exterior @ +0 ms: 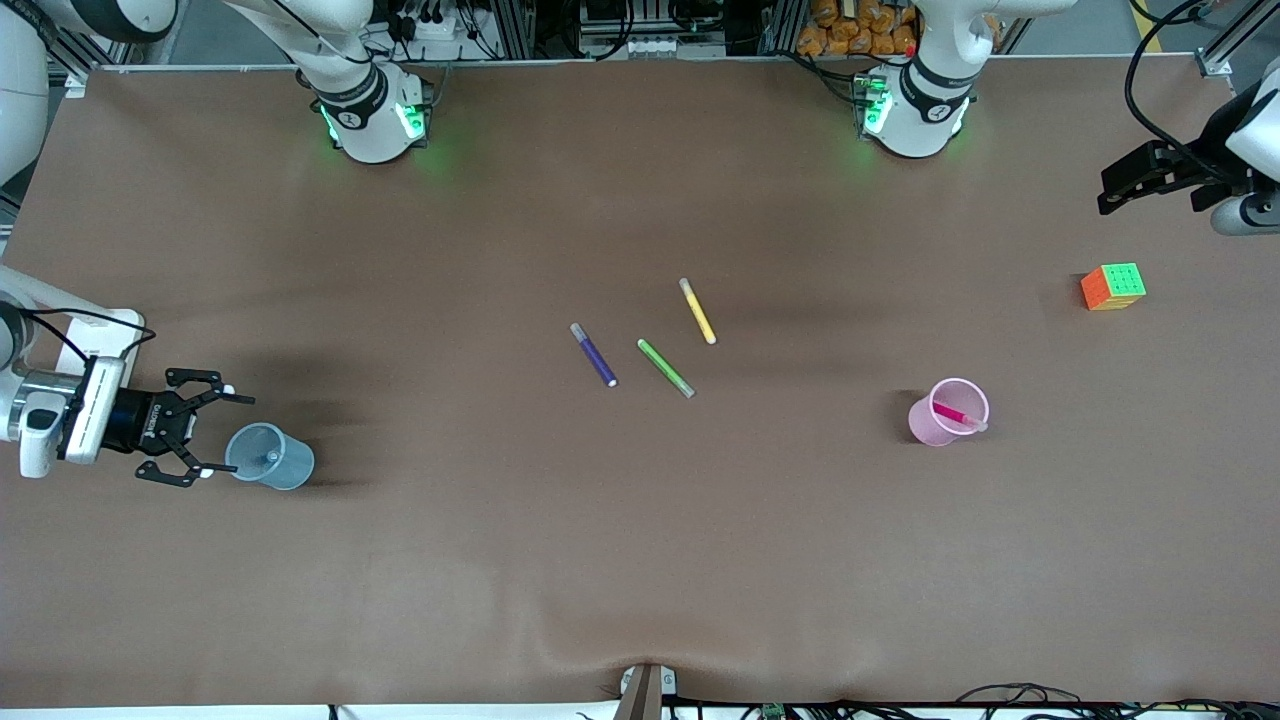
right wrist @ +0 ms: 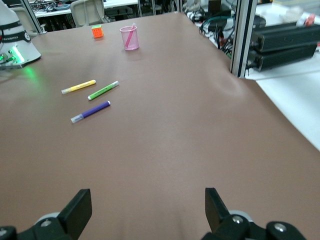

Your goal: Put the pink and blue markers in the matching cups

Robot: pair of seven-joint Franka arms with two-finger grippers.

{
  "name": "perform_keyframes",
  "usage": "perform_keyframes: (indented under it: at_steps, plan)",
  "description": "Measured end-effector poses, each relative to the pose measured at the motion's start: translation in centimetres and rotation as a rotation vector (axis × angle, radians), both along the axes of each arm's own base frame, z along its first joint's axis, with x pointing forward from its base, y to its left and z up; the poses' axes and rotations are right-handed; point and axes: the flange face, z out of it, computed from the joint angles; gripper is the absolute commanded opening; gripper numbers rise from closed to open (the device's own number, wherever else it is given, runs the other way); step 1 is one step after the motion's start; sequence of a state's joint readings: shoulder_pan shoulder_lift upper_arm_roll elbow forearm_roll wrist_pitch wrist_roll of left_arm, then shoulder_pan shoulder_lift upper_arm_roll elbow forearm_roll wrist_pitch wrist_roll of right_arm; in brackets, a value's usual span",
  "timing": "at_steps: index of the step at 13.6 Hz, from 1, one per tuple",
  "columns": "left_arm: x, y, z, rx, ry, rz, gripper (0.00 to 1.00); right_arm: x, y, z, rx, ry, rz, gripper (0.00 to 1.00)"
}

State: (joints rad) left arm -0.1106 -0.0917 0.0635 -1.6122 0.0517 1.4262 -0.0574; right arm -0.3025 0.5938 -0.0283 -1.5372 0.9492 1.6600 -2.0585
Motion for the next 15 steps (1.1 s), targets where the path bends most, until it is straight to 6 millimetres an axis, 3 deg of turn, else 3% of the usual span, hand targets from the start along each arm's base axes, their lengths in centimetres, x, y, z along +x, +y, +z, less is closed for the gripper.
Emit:
perform_keyframes:
  at_steps: [5, 8, 12, 15]
  plan:
    - [0.0, 0.4, -0.1, 0.0, 0.002, 0.009, 1.0, 0.9, 3.2, 4.3, -0.117, 0.124, -0.084, 1.0]
    - [0.0, 0.4, -0.2, 0.0, 0.005, 0.009, 1.0, 0.7, 4.4, 8.0, -0.206, 0.194, -0.148, 1.0]
    - [0.4, 0.5, -0.9, 0.002, 0.018, 0.01, 1.0, -0.4, 5.3, 13.2, -0.361, 0.277, -0.246, 1.0]
    - [0.6, 0.8, -1.2, 0.002, 0.023, 0.016, 1.0, -0.7, 5.1, 14.7, -0.427, 0.297, -0.319, 1.0]
